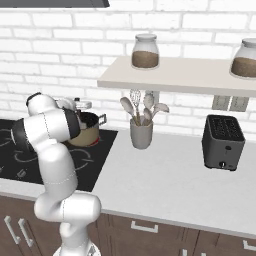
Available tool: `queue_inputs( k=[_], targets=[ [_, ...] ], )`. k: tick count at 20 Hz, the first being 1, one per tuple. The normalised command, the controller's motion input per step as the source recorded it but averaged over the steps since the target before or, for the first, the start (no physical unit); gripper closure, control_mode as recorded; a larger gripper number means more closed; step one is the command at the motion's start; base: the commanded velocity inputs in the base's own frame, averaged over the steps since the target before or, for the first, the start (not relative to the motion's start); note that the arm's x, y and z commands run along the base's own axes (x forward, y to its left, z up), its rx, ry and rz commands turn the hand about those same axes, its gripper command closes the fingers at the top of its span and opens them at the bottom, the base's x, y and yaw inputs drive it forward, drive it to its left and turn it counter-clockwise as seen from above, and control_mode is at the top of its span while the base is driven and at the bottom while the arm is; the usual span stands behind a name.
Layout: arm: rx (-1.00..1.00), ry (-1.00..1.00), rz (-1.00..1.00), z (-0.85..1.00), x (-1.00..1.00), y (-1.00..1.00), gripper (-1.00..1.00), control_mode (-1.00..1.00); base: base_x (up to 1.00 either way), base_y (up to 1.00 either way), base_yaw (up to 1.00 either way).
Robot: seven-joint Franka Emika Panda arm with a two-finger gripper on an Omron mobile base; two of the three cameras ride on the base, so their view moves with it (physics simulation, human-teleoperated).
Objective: Put the potato and tomato in the pot. Retrieve the spatula and lightly stir the vegetables in the pot.
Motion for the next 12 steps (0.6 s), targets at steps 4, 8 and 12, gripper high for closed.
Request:
queue_inputs(
  k=[4,8,12],
  targets=[
    [0.15,0.0,0.0,-0.36,0.13,0.29,1.0,-1.0,0.0,0.0,0.0],
    [0.04,-0.12,0.0,-0.83,0.34,0.14,1.0,-1.0,0.0,0.0,0.0],
    [-0.02,-0.41,0.0,-1.0,0.3,0.01,1.0,-1.0,0.0,0.0,0.0]
  ],
)
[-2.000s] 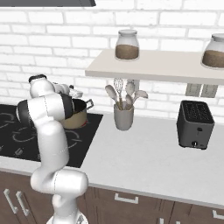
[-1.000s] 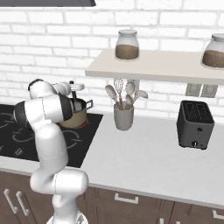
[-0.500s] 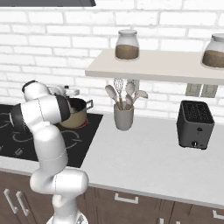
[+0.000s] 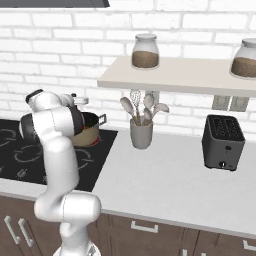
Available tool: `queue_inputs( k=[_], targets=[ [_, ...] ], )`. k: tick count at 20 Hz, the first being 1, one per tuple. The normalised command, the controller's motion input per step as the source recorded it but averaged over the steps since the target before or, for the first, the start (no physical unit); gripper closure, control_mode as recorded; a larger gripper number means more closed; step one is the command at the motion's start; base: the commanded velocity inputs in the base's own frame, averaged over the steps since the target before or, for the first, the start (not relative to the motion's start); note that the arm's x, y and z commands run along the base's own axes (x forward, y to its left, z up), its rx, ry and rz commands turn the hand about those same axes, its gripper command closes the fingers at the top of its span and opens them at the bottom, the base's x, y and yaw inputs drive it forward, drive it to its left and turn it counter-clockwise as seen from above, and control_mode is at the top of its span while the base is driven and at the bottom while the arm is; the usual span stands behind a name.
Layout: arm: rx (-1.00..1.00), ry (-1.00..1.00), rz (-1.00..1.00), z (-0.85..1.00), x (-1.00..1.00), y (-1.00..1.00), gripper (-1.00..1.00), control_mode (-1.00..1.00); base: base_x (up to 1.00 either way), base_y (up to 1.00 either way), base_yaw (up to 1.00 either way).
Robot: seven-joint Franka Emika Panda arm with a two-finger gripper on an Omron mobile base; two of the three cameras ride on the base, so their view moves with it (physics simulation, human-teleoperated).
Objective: Put the potato and tomato in the pot. Retrieve the spatula and lightly stir the vegetables in the pot.
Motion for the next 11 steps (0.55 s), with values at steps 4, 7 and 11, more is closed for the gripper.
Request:
queue_inputs(
  k=[4,7,11],
  targets=[
    [-0.12,-0.47,0.0,-1.0,0.1,0.0,1.0,-1.0,0.0,0.0,0.0],
    [-0.09,-0.25,-0.02,-1.0,-0.08,0.0,1.0,-1.0,0.0,0.0,0.0],
    [0.02,-0.02,-0.02,-1.0,-0.47,0.0,1.0,-1.0,0.0,0.0,0.0]
  ],
)
